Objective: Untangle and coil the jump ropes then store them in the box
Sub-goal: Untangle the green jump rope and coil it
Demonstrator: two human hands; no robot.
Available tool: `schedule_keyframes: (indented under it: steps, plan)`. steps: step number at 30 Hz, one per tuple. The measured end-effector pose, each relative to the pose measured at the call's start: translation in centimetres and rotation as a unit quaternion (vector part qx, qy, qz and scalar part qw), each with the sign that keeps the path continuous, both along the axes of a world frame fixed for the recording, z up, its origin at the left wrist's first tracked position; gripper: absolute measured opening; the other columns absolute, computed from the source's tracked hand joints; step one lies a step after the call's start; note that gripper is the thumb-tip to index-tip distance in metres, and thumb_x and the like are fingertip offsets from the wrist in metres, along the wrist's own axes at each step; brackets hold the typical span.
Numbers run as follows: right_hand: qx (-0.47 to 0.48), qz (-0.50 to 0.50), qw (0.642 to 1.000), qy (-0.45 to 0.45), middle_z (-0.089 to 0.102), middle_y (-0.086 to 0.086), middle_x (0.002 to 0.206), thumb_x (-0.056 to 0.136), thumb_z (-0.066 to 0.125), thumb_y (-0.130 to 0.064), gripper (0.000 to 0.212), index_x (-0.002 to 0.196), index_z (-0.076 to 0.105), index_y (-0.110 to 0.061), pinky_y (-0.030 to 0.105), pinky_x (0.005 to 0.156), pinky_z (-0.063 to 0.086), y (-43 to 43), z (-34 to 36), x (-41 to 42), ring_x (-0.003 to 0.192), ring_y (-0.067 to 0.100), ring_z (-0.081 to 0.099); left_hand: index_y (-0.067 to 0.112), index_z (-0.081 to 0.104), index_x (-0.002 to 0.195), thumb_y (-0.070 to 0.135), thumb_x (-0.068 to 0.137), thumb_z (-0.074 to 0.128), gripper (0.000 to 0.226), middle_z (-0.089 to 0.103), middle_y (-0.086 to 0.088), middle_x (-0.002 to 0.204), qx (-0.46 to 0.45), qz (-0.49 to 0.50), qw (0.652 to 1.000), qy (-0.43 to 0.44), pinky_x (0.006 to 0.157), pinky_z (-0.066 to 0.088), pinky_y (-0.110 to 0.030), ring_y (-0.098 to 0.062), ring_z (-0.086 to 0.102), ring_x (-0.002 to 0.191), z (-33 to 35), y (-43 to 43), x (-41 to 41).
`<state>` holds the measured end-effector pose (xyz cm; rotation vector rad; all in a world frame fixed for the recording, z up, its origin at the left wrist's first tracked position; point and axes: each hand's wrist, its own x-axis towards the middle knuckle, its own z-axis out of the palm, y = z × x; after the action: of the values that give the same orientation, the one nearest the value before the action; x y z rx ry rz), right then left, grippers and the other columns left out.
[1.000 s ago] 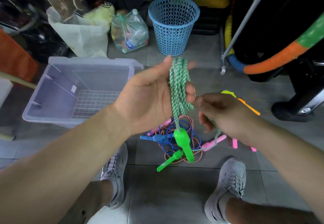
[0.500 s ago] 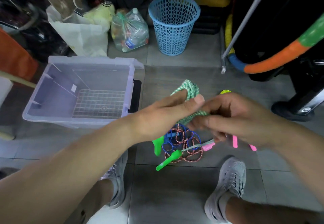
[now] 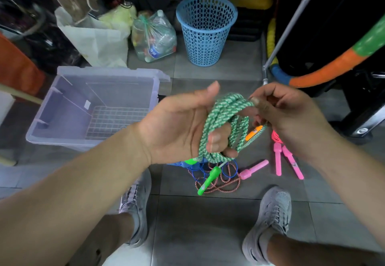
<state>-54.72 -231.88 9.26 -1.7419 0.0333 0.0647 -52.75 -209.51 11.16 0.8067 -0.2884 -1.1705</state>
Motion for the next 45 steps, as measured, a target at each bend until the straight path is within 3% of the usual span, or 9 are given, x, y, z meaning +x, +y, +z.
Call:
schedule_keyframes:
  steps: [5,10,14,20,30,35,39,43,45]
  plan:
    - [0.007,0.032,0.999,0.032,0.064,0.0,0.067,0.085,0.062,-0.036,0.047,0.105,0.068,0.006,0.021,0.061,0.048,1.0,-1.0,-0.7,0.061,0.015,0.056,-0.007,0.046,0.14,0.045,0.097,0.046,0.067,0.048,-0.001,0.064,-0.054,0.032,0.996,0.063,0.09,0.046,-0.039,-0.016,0.045,0.062,-0.5,0.0,0.2]
    - [-0.04,0.057,0.994,0.083,0.064,0.011,0.069,0.1,0.056,-0.033,0.036,0.092,0.069,0.0,0.051,0.07,0.051,2.1,-1.5,-1.3,0.065,0.025,0.058,0.005,0.057,0.102,0.021,0.097,0.05,0.018,0.047,0.002,0.066,-0.065,0.091,0.989,0.101,0.096,0.052,-0.041,-0.015,0.053,0.065,-0.9,-0.3,0.1]
    - [-0.095,0.056,0.987,0.119,0.063,0.002,0.059,0.103,0.05,-0.018,0.031,0.082,0.067,-0.002,0.029,0.061,0.055,2.7,-1.1,-1.6,0.062,0.025,0.062,0.006,0.063,0.09,0.016,0.097,0.048,0.019,0.073,-0.01,0.094,-0.044,0.165,0.98,0.102,0.103,0.05,-0.049,-0.027,0.073,0.091,-1.0,-0.8,-0.1]
    - [-0.199,0.203,0.954,0.09,0.059,0.01,0.066,0.099,0.057,-0.034,0.031,0.069,0.062,-0.035,0.042,0.06,0.053,3.5,-1.1,-3.2,0.061,0.028,0.062,0.01,0.05,0.121,0.027,0.1,0.046,0.028,0.071,-0.015,0.119,0.001,0.312,0.947,0.07,0.105,0.049,-0.041,-0.017,0.074,0.086,-0.8,-0.7,1.1]
    - [-0.086,0.252,0.959,0.1,0.053,0.004,0.049,0.088,0.068,-0.025,0.026,0.062,0.064,-0.023,0.031,0.051,0.045,1.7,1.8,-2.7,0.049,0.016,0.055,0.003,0.064,0.104,0.052,0.091,0.054,0.051,0.074,-0.015,0.1,0.312,0.162,0.897,-0.269,0.104,0.046,-0.055,-0.026,0.071,0.099,-2.5,-1.1,-0.7]
    - [0.097,0.102,0.987,0.084,0.04,0.003,0.049,0.081,0.067,-0.014,0.022,0.059,0.064,-0.017,0.03,0.049,0.04,0.2,2.1,-1.5,0.043,0.014,0.037,0.009,0.065,0.091,0.057,0.088,0.056,0.049,0.073,-0.005,0.082,0.33,0.014,0.896,-0.295,0.092,0.051,-0.039,-0.023,0.07,0.082,-1.4,-0.9,-1.1]
    - [-0.008,0.012,0.999,0.047,0.049,0.011,0.059,0.072,0.073,-0.038,0.024,0.073,0.071,-0.014,0.022,0.051,0.046,-0.1,1.4,-0.9,0.047,0.013,0.048,0.028,0.068,0.076,0.032,0.088,0.064,0.013,0.064,-0.006,0.071,0.255,-0.016,0.932,-0.255,0.083,0.048,-0.045,-0.017,0.058,0.066,-1.0,-0.7,-1.3]
    - [-0.058,-0.005,0.996,0.066,0.062,0.012,0.066,0.068,0.071,-0.05,0.041,0.083,0.073,-0.013,0.023,0.057,0.046,-0.2,0.3,-0.5,0.056,0.012,0.056,-0.014,0.055,0.119,0.017,0.091,0.058,0.041,0.047,-0.003,0.06,0.18,0.022,0.973,-0.143,0.09,0.055,-0.046,-0.017,0.043,0.056,-1.3,-0.5,-0.7]
    - [-0.062,0.015,0.995,0.075,0.064,0.027,0.073,0.074,0.068,-0.051,0.04,0.082,0.072,-0.012,0.034,0.064,0.046,-0.1,0.1,-0.5,0.062,0.02,0.056,-0.011,0.057,0.122,0.015,0.094,0.054,0.037,0.04,-0.002,0.062,0.13,0.032,0.987,-0.086,0.085,0.054,-0.039,-0.016,0.04,0.056,-1.1,-0.3,-0.3]
